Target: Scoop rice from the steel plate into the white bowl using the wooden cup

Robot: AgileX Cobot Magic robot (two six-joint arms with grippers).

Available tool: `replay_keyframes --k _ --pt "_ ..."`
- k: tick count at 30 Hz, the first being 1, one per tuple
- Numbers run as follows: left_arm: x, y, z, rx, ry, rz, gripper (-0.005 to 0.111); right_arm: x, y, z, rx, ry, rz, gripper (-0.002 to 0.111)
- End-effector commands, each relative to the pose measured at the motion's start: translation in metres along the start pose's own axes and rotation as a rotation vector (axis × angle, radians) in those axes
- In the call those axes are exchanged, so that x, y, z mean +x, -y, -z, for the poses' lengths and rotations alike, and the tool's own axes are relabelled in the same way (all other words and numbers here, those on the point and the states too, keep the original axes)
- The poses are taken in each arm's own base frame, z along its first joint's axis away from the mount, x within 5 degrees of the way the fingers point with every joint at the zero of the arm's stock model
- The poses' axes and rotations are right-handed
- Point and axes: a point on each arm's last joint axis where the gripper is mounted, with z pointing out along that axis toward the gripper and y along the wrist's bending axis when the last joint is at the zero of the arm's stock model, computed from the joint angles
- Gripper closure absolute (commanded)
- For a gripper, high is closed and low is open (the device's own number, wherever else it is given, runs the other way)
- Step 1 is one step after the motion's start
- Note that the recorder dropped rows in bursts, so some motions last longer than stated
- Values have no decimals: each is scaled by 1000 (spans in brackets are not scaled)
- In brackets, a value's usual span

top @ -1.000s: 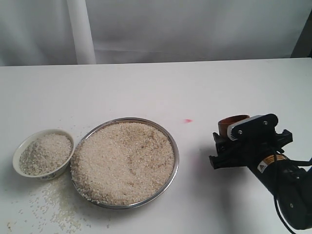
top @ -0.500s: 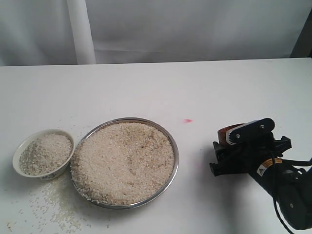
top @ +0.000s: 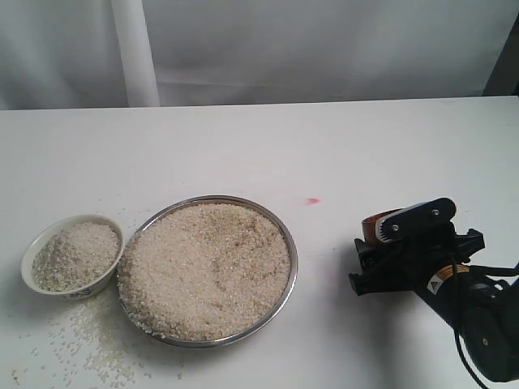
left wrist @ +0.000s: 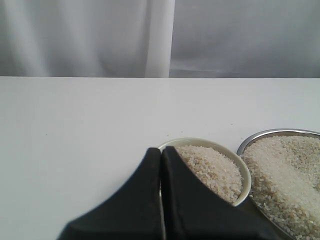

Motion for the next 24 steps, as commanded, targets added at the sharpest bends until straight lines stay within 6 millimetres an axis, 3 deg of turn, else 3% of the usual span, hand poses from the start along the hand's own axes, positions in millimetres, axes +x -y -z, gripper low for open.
replay_keyframes --k 1,10,24 --pt "-2 1 0 7 10 10 107 -1 2 0 5 8 2 42" --pt "-2 1 0 7 10 10 107 -2 2 0 7 17 -5 25" --pt "-2 1 0 7 10 10 107 0 5 11 30 93 8 24"
